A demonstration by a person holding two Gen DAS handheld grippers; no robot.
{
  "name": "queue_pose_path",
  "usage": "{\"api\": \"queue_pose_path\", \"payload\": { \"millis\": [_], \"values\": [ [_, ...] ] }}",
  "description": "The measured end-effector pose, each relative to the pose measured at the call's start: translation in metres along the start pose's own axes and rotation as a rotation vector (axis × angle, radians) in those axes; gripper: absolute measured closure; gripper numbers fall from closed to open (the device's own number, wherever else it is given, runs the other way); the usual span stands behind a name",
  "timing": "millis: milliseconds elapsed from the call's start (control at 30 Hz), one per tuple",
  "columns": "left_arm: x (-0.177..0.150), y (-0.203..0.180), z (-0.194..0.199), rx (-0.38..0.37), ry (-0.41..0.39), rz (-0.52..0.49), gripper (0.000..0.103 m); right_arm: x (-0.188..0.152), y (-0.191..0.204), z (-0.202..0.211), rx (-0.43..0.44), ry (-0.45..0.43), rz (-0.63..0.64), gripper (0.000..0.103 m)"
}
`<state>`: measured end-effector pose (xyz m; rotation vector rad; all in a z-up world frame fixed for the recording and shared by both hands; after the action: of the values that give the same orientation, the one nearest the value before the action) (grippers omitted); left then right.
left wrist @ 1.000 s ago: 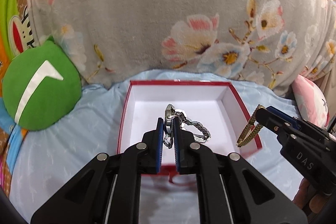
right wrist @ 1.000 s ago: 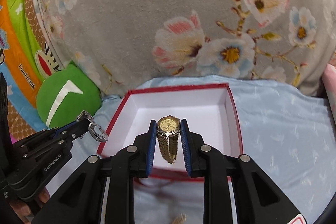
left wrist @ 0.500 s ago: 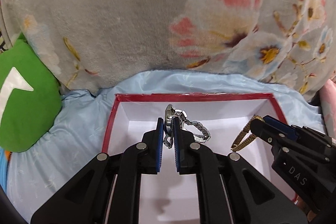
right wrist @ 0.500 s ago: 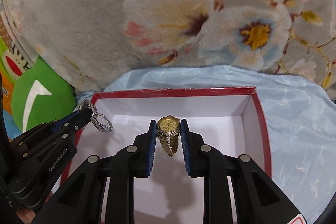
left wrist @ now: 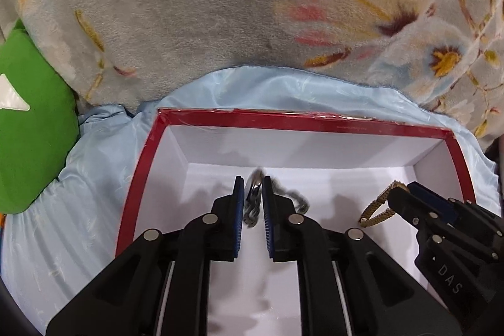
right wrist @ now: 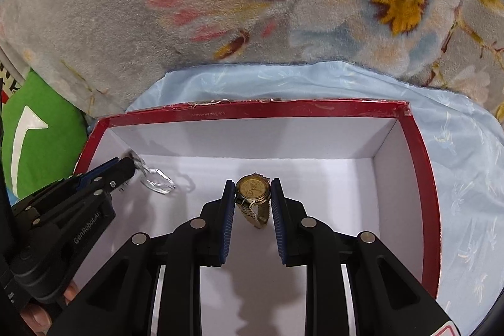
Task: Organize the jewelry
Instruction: 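Carry the silver piece and gold watch into the red box with both tools, then open both tools to drop the silver piece and watch in the box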
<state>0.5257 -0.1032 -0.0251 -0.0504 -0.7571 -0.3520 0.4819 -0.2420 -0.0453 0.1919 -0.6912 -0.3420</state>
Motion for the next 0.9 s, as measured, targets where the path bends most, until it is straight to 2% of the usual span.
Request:
{"api": "queue_pose_path", "payload": {
  "millis": [67, 167, 200, 333, 567, 800, 900],
  "values": [
    [-0.001, 0.001, 0.0, 0.008, 0.001, -0.004, 0.089, 0.001, -0.001, -0.001, -0.012, -0.009, 0.004, 0.081],
    [-0.002, 0.003, -0.002, 0.012, 0.009, 0.002, 0.07, 0.001, -0.003, 0.0, -0.019, -0.025, 0.004, 0.08],
    [-0.002, 0.005, -0.001, 0.018, 0.008, 0.009, 0.058, 0.002, -0.003, 0.001, -0.024, -0.035, 0.003, 0.078],
    [-0.001, 0.009, 0.004, 0.032, -0.016, 0.027, 0.046, 0.004, -0.006, 0.006, -0.038, -0.062, 0.0, 0.07],
    [-0.001, 0.011, 0.016, 0.054, -0.048, 0.028, 0.046, 0.006, -0.008, 0.019, -0.043, -0.084, -0.002, 0.07],
    [-0.013, 0.014, 0.057, 0.077, -0.086, 0.001, 0.046, 0.001, -0.007, 0.062, -0.028, -0.14, -0.002, 0.07],
    [-0.026, 0.014, 0.086, 0.085, -0.099, -0.017, 0.034, -0.01, -0.005, 0.093, -0.029, -0.15, 0.013, 0.07]
  ]
}}
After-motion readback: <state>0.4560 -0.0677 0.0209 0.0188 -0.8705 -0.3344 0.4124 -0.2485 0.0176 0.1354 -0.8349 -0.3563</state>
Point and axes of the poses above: each gripper's, at about its wrist camera, not at the fingertips, and z roughly against the way its jaws point, y to its left, x to its top, the point moved 8 cm from there along -z, roughly the way its jaws point, and after that the axes turned 11 degrees about -z, right-handed, at the moved point
